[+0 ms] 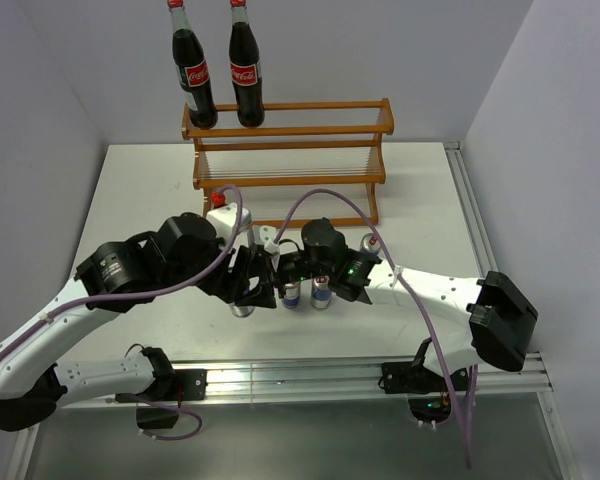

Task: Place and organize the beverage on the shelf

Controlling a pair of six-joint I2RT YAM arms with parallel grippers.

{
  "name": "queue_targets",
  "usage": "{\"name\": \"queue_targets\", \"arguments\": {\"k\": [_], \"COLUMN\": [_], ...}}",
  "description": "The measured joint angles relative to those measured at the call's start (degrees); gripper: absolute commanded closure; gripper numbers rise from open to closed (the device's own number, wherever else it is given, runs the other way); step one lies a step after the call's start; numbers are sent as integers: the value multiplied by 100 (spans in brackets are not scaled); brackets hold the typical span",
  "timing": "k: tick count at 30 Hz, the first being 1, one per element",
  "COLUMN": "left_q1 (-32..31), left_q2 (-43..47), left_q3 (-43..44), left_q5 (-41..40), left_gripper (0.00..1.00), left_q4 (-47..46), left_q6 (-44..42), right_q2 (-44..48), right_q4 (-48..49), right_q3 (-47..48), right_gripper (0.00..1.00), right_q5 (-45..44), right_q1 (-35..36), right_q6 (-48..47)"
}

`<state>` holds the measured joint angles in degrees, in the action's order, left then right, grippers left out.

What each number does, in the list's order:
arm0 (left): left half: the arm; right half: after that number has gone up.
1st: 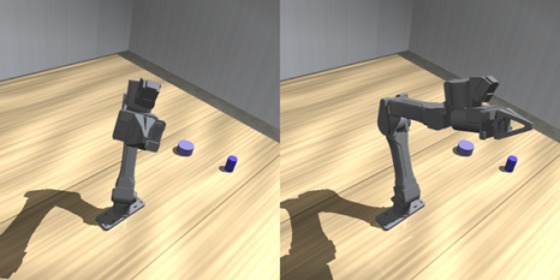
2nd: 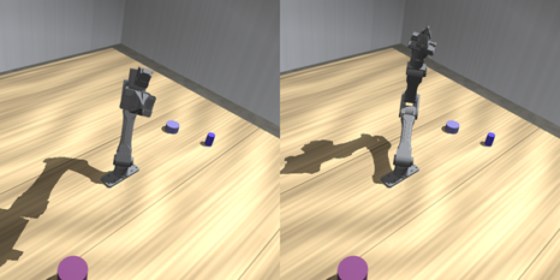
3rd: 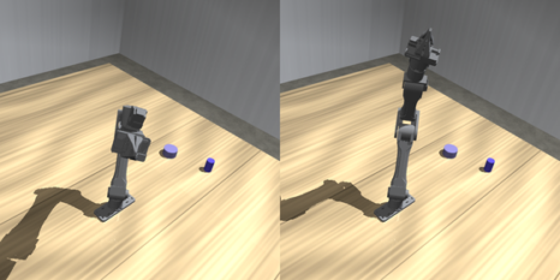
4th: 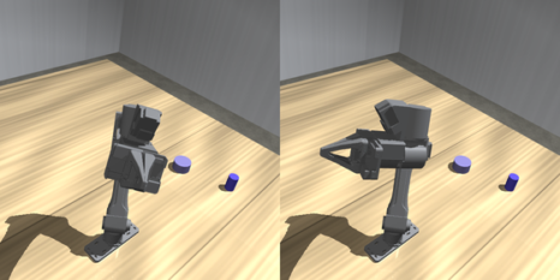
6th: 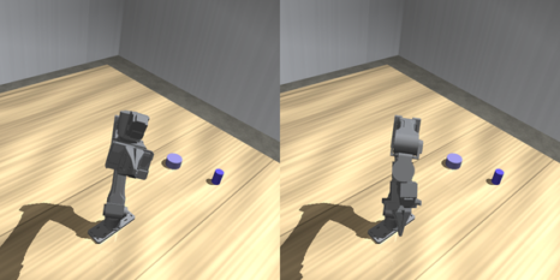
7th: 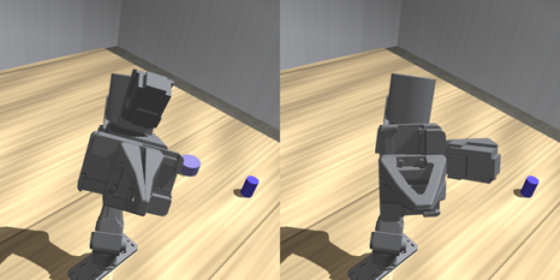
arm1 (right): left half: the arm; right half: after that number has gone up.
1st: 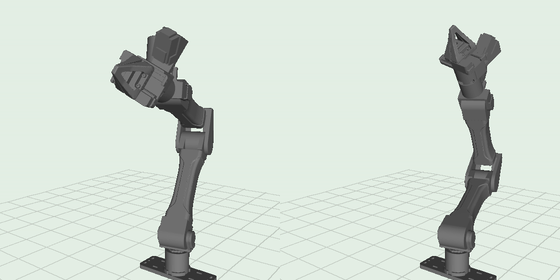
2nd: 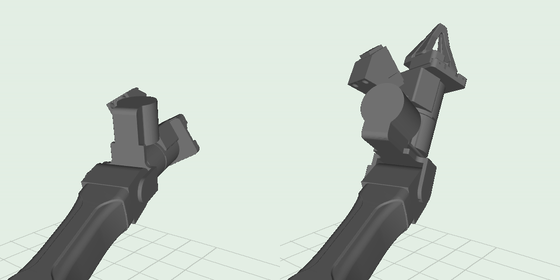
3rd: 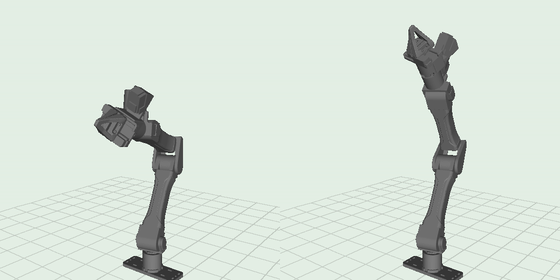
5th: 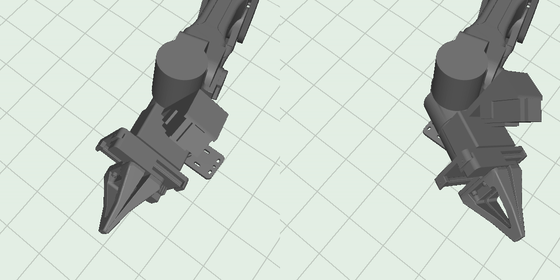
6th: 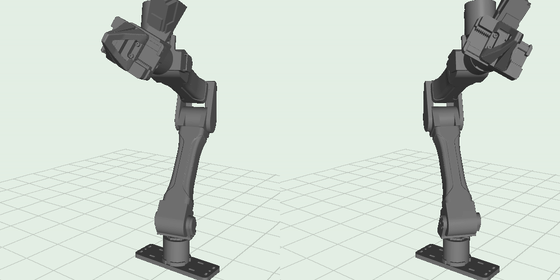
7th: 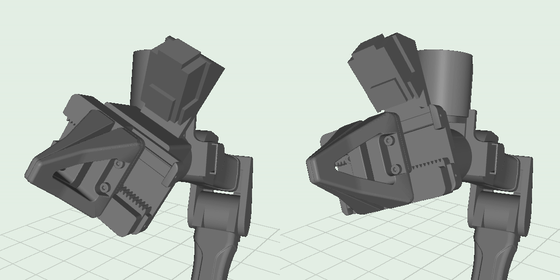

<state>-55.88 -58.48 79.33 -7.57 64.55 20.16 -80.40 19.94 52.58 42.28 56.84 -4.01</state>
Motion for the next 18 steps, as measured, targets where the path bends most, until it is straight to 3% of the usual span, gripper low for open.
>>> {"name": "queue_targets", "arguments": {"k": [1, 5, 12, 18], "left_q1": [-7, 2, 2, 39], "left_q2": [-15, -11, 354, 662], "left_q3": [42, 273, 308, 114], "left_q5": [-55, -389, -1130, -3338], "left_gripper": [16, 2, 0, 0], "left_q4": [-26, -376, -977, -1478], "left_q6": [28, 166, 437, 957], "right_q2": [35, 120, 205, 450], "right_q4": [120, 496, 874, 1147], "right_q3": [-57, -315, -498, -680], "right_gripper": [100, 100, 100, 100], "right_q5": [-2, -72, -688, -2076], "right_q1": [2, 31, 39, 24], "right_q6": [57, 251, 483, 743]}}
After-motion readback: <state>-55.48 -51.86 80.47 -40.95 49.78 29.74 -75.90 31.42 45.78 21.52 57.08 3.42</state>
